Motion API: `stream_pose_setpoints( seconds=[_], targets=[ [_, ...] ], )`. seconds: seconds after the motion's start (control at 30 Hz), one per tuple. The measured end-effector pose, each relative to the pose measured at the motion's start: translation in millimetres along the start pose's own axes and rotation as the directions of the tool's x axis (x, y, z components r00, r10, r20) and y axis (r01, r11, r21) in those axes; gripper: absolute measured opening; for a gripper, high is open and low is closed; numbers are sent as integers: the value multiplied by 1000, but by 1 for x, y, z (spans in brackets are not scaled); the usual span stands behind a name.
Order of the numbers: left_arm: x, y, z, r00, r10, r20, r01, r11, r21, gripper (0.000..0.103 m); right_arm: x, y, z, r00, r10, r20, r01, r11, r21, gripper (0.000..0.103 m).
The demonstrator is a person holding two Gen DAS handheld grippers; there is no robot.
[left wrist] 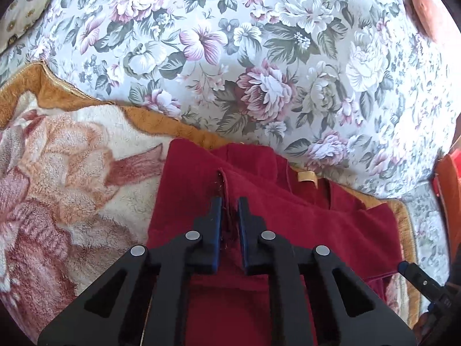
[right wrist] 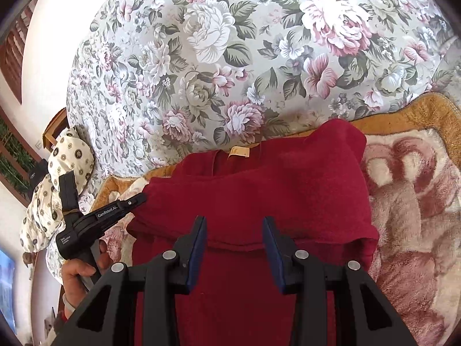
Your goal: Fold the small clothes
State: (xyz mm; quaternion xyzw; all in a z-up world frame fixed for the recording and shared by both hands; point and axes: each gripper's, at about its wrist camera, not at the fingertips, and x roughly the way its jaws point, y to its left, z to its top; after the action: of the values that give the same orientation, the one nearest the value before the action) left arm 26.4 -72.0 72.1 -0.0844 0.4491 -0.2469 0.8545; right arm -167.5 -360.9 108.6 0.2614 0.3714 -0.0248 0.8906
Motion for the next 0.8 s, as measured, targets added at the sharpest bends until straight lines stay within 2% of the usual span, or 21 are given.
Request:
stream_pose_setpoints(
  seconds=[0.2, 0.37, 0.5, 0.63, 0.67, 0.73, 0.8],
  targets=[
    [5, 0, -2, 1000, 0, -24, 0, 1000, 1, 5, -3, 2, -1, 1000, 3, 15, -4, 1000, 7, 38],
    [-12, 9, 6, 998, -59, 14, 60, 996, -60, 5, -13, -5, 1, 998, -24, 50, 23, 1000, 20, 38],
    [-34, 29, 19, 996, -40, 86, 50, 993, -110, 4, -27, -11, 6, 995, -46, 93, 44, 999, 26, 38],
    [-29, 43, 19, 998, 20, 55, -12, 991, -132, 4, -26, -16, 14, 989, -97, 113, 96, 995, 17, 38],
    [-24, 43, 17, 999, 31, 36, -27, 991, -128, 4, -19, -16, 16, 986, -123, 109, 123, 992, 12, 38],
    [-15, 37, 13, 995, 98, 8, -97, 992, -82, 4, 1, -18, 15, 985, -159, 63, 160, 987, -13, 38],
    [-7, 31, 9, 991, 130, -21, -131, 991, -39, 4, 35, -19, 7, 967, -247, -56, 242, 967, -82, 38]
  ],
)
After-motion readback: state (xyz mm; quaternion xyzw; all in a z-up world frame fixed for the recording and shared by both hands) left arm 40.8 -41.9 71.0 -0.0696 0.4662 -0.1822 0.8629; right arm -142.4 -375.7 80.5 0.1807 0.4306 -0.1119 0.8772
